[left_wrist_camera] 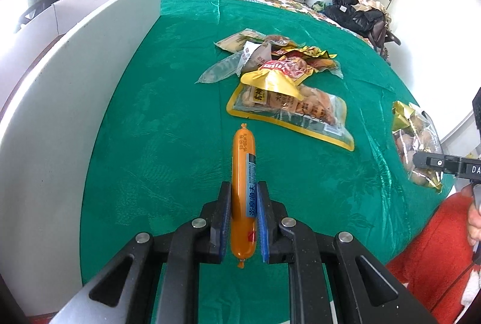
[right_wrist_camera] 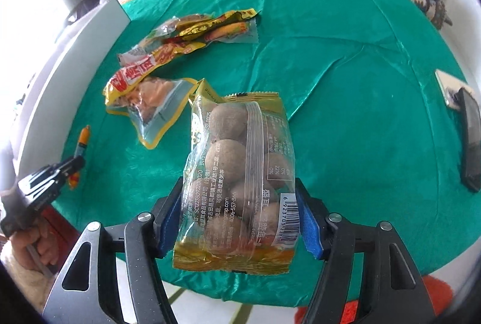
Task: Organize snacks
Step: 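Carry sausage and gold bag into the white box and release both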
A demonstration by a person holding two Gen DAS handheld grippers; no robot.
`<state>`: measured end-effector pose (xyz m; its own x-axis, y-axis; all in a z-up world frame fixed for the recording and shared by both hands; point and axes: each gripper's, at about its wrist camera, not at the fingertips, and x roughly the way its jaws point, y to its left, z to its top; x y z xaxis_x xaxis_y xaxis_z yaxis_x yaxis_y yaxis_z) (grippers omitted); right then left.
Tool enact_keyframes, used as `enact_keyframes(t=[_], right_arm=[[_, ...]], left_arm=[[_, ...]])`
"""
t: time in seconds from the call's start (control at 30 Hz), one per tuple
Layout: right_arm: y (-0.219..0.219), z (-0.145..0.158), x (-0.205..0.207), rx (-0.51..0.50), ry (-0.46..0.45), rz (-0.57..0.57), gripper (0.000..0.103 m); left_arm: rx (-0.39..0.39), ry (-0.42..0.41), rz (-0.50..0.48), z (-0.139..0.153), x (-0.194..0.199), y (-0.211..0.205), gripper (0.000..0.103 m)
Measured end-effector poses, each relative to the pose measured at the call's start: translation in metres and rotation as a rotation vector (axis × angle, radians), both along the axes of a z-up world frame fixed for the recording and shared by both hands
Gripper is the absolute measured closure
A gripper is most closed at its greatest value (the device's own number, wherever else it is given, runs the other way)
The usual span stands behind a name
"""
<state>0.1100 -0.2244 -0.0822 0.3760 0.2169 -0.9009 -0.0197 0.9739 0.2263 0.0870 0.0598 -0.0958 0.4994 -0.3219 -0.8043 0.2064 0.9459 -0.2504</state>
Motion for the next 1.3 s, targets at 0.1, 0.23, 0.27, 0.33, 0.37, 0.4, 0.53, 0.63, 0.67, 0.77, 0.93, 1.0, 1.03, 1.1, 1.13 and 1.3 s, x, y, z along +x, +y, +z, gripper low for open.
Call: enact_keyframes(t=[0.1, 0.23, 0.27, 0.33, 0.37, 0.4, 0.53, 0.63, 0.67, 0.77, 0.93, 1.0, 1.03, 1.1, 1.13, 1.3], right_arm=[[0.007, 0.005, -0.006, 0.120, 0.001, -0.017, 0.034], [0.039, 0.025, 0.001, 0.257, -0.040, 0.005, 0.034], [0.050, 0.033, 0.005, 0.282, -0.057, 0.019, 0.034], [0.077, 0.052, 0.012, 0.329, -0.093, 0.058, 0.034], [0.093, 0.062, 0.015, 0.351, -0.114, 0.086, 0.034], [0.111, 0.072, 0.020, 0.369, -0.133, 0.117, 0.034], [0.193, 0.104, 0.031, 0.418, -0.186, 0.267, 0.034], [0.257, 0.119, 0.038, 0.420, -0.201, 0.373, 0.034], [0.280, 0.122, 0.041, 0.412, -0.208, 0.408, 0.034], [0.334, 0.120, 0.045, 0.392, -0.206, 0.478, 0.034], [0.381, 0.089, 0.050, 0.354, -0.149, 0.535, 0.027], [0.373, 0.084, 0.049, 0.358, -0.157, 0.517, 0.027], [0.365, 0.083, 0.049, 0.364, -0.170, 0.513, 0.027], [0.341, 0.087, 0.044, 0.337, -0.212, 0.503, 0.027], [0.328, 0.086, 0.042, 0.314, -0.234, 0.499, 0.027], [0.247, 0.052, 0.030, 0.123, -0.300, 0.452, 0.026]], left_arm=[[-0.088, -0.007, 0.009, 0.020, -0.006, 0.007, 0.088], [-0.199, -0.057, 0.068, 0.061, -0.012, 0.036, 0.088], [-0.223, -0.076, 0.096, 0.074, -0.013, 0.050, 0.088], [-0.240, -0.114, 0.161, 0.094, -0.016, 0.081, 0.088], [-0.238, -0.130, 0.198, 0.102, -0.017, 0.096, 0.088], [-0.229, -0.140, 0.239, 0.108, -0.018, 0.113, 0.088], [-0.143, -0.137, 0.416, 0.114, -0.018, 0.185, 0.088], [-0.065, -0.110, 0.511, 0.108, -0.017, 0.226, 0.088], [-0.024, -0.102, 0.533, 0.104, -0.017, 0.236, 0.088], [0.055, -0.077, 0.568, 0.091, -0.020, 0.253, 0.088], [0.137, -0.023, 0.603, 0.070, -0.023, 0.262, 0.034], [0.146, -0.059, 0.610, 0.074, -0.030, 0.260, 0.024], [0.148, -0.071, 0.602, 0.077, -0.032, 0.257, 0.024], [0.150, -0.079, 0.585, 0.079, -0.031, 0.246, 0.023], [0.145, -0.084, 0.572, 0.080, -0.031, 0.238, 0.023], [0.117, -0.138, 0.448, 0.095, -0.029, 0.173, 0.022]])
